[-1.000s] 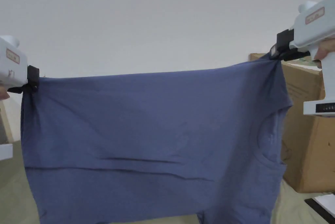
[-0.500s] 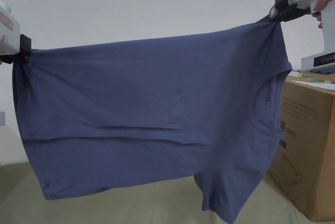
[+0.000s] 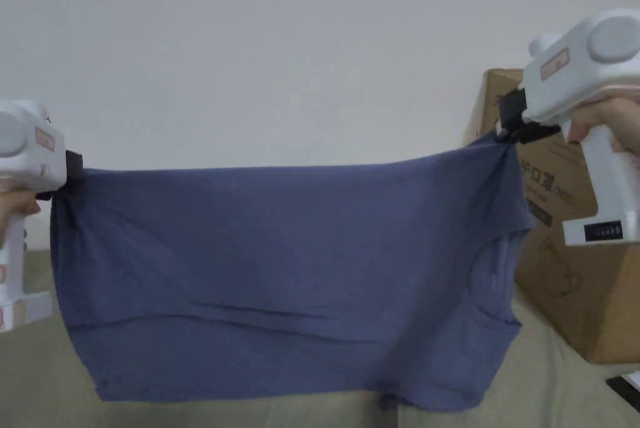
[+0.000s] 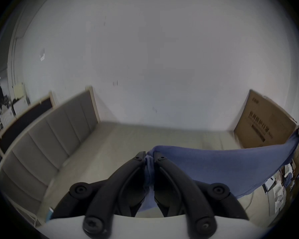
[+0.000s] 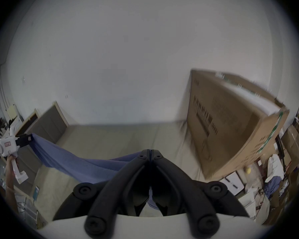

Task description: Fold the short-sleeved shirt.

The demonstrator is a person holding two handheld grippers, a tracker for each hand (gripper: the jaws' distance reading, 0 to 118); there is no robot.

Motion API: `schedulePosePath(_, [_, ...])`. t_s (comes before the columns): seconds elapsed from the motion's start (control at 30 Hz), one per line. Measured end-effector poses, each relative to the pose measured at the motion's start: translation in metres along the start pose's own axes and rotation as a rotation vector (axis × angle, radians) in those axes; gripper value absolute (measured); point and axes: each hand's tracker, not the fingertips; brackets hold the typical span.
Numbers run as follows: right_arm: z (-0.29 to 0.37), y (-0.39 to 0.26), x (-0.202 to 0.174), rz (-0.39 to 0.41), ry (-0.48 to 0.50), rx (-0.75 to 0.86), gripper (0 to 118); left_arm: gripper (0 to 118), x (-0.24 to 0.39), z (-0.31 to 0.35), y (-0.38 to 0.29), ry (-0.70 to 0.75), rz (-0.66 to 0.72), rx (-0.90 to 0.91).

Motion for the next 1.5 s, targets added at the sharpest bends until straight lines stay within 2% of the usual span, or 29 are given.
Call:
schedulePosePath(0.13, [-0.073,-0.084,0.006,-0.034,-0.005,-0.13,0,6,-0.001,-0.057,-0.089,0.041,-0.004,-0.16])
schedulePosePath(0.23, [-0.118,-0.155,0.004,-0.018,-0.022,-0.22,0,6,-0.002,-0.091,-0.16,0.072,-0.015,-0.257])
schedulePosePath(0.4, [-0.162,-0.245,0.018,-0.064,-0.028,-0.377,0,6,-0.01,-0.107,-0.241,0.059,0.058,-0.372])
schedulePosePath(0.5, [-0.163,-0.274,0.025,-0.083,-0.015,-0.4,0,6,-0.02,-0.103,-0.271,0.076,0.081,-0.412])
schedulePosePath(0.6, [-0.139,-0.293,0.025,-0.091,0.015,-0.374,0,6,-0.027,-0.081,-0.287,0.053,0.09,-0.409])
schedulePosePath(0.67, [-0.114,-0.305,0.024,-0.082,0.026,-0.338,0,6,-0.03,-0.058,-0.294,0.018,0.06,-0.386])
schedulePosePath(0.73, [-0.081,-0.323,0.025,-0.106,0.056,-0.298,0,6,-0.032,-0.027,-0.306,0.003,0.018,-0.359])
schedulePosePath(0.8, [-0.047,-0.341,0.02,-0.09,0.054,-0.291,0,6,-0.039,0.003,-0.318,-0.01,-0.01,-0.336])
schedulePosePath(0.9, [-0.001,-0.372,0.016,0.028,0.031,-0.289,0,6,-0.051,0.054,-0.34,-0.026,-0.012,-0.342])
schedulePosePath(1.07, [0.07,-0.43,0.007,-0.019,0.052,-0.289,0,6,-0.078,0.112,-0.392,-0.005,-0.074,-0.344])
schedulePosePath(1.27, [0.133,-0.505,-0.011,0.029,0.047,-0.351,0,6,-0.092,0.18,-0.442,-0.007,-0.034,-0.361])
schedulePosePath(1.33, [0.148,-0.528,-0.01,0.015,0.038,-0.371,0,6,-0.103,0.191,-0.457,-0.001,-0.049,-0.359])
schedulePosePath(1.5, [0.168,-0.569,-0.001,-0.092,0.054,-0.413,0,6,-0.112,0.213,-0.476,0.0,-0.081,-0.364])
